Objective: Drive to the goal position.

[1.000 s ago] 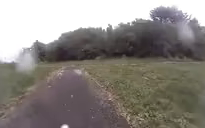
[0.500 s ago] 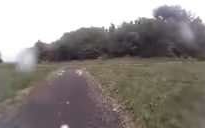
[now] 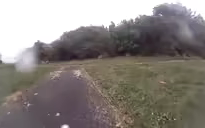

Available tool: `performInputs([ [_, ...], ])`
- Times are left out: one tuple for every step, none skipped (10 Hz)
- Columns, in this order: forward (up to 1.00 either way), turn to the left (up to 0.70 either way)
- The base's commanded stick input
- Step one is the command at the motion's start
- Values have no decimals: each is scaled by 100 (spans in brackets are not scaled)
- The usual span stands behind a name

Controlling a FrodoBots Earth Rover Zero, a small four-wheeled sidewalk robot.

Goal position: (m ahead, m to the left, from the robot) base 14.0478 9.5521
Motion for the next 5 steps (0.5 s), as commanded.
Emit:
performInputs([
  [70, 35],
  [70, 35],
  [70, 21],
  [70, 5],
  [70, 0],
])
